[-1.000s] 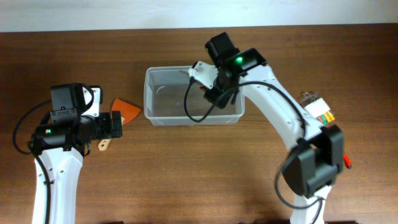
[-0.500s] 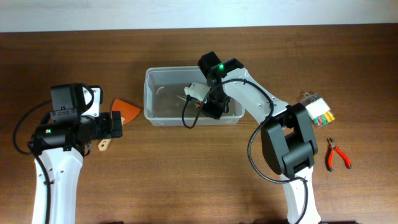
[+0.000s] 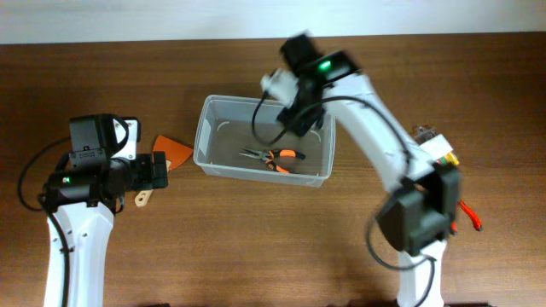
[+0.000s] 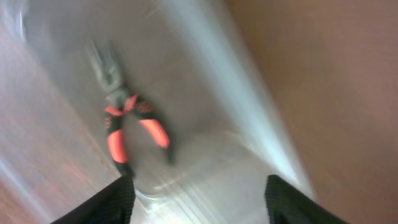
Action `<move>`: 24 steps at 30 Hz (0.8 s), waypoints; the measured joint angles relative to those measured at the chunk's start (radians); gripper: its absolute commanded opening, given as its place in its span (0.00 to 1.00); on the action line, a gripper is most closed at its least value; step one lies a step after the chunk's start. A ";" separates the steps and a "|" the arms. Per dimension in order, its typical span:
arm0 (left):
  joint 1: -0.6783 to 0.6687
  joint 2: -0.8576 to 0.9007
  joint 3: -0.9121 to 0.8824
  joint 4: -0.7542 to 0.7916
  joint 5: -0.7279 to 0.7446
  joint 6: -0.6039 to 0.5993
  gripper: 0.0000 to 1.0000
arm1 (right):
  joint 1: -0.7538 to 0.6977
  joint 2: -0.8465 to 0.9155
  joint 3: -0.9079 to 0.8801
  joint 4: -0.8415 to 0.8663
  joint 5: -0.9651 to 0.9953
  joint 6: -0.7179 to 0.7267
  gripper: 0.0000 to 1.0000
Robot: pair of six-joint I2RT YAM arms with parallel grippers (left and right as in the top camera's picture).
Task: Pack container
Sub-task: 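Carry the pliers into the clear container and release them, then move the right gripper over the packaged screwdriver set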
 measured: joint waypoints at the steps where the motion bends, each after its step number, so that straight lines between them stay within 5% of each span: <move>1: 0.000 0.000 0.000 0.001 0.000 0.000 0.99 | -0.017 -0.042 0.039 -0.014 0.023 0.031 0.75; 7: 0.000 0.000 0.000 0.014 0.000 0.000 0.99 | -0.242 -0.279 0.158 -0.128 0.135 0.242 0.99; 10: 0.000 0.000 0.000 0.015 0.000 0.000 0.99 | -0.402 -0.313 0.166 -0.219 0.154 0.291 0.99; 24: 0.000 0.000 0.000 0.015 0.000 0.000 0.99 | -0.754 -0.014 0.066 -0.254 0.059 -0.024 0.99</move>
